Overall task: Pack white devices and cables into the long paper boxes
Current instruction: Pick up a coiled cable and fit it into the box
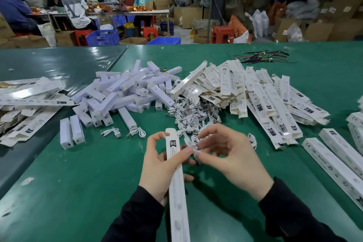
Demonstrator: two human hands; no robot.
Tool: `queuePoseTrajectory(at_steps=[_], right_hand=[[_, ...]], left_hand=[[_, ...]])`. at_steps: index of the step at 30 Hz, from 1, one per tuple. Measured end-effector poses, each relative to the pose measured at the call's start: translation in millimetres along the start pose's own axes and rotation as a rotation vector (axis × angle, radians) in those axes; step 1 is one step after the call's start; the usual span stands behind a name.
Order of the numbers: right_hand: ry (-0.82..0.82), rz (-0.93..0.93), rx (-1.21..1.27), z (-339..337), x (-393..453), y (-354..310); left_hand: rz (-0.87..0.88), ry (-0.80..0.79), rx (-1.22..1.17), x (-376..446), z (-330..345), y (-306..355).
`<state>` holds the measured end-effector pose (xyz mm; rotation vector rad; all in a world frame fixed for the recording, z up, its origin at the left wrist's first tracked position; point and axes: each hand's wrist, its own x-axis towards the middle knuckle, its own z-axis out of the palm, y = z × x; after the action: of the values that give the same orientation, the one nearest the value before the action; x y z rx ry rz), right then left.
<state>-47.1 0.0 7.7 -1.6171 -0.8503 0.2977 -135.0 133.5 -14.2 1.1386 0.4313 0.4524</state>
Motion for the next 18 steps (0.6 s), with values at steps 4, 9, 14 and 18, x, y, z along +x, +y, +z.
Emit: queuePoseTrajectory(at_steps=[4, 9, 14, 18], right_hand=[[-0.052, -0.021, -0.016, 11.6, -5.3, 2.4], [-0.176, -0.061, -0.123, 4.6, -6.4, -3.5], [-0.315, -0.052, -0.133, -1.4, -6.3, -9.4], [-0.353, -0.026, -0.146, -2.2, -6.7, -10.0]], left_hand=[[-0.043, 0.019, -0.018, 0.9, -3.8, 3.5], [-0.245, -0.124, -0.108, 1.0, -10.2, 12.3], [-0.384, -0.367, -0.106, 0.3, -18.2, 14.1], [-0.418, -0.423, -0.076, 0.5, -19.1, 11.7]])
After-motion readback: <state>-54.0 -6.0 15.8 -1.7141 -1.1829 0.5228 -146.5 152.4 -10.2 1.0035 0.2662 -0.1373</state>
